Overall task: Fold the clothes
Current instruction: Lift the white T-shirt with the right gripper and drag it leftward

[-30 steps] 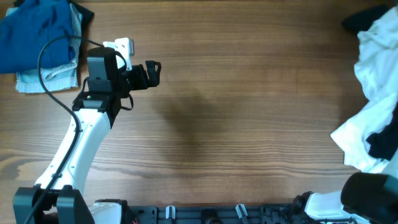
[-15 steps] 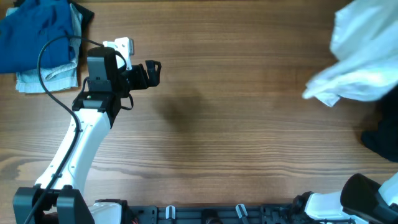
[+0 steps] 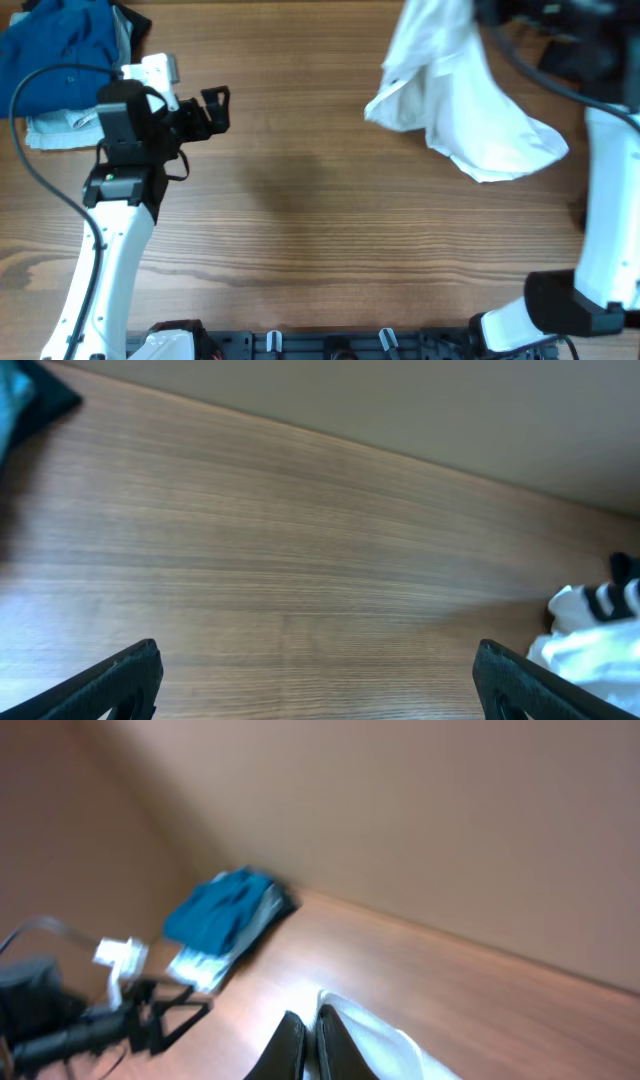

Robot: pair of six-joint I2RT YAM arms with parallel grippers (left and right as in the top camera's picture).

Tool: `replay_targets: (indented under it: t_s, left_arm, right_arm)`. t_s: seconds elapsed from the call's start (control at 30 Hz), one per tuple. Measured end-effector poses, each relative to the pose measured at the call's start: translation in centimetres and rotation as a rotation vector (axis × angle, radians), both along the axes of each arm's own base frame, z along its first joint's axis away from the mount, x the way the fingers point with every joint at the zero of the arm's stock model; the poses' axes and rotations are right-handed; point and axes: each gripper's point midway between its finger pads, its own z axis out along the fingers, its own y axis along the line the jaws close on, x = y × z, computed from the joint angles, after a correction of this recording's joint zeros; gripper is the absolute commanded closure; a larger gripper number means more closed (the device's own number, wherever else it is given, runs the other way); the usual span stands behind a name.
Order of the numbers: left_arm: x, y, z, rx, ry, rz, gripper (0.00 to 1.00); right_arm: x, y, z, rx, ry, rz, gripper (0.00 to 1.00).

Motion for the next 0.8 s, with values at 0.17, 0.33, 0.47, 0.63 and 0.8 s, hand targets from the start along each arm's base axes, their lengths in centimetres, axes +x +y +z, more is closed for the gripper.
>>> replay_targets:
  t_s: [0.17,0.33,0.47,0.63,0.8]
  left_arm:
    - [-0.7,2.5,0.0,-0.001,0.020,0.064,0.00]
    - [-1.2,3.9,-0.3,-0.003,0.040,0.101,0.00]
    - [-1.2,3.9,-0.4,-0.002,0.046,0.104,0.00]
    - [-1.2,3.9,-0.4,-0.002,0.045,0.104,0.00]
    - [-1.3,2.5,-0.4,-0.001,0.049,0.068,0.00]
  right_arm:
    - [0.1,7.6,-3.5,-0.038,0.049,0.151,0.96]
    - [3.7,14.3,-11.6,-0.072,0.156,0.250,0.96]
    - [7.5,19.5,-22.1,-0.092,0.254,0.300,0.96]
    - [11.2,23.4,-25.0,-0.003,0.127,0.316,0.12]
    - [14.3,21.7,-20.7,0.092,0.011,0.249,0.00]
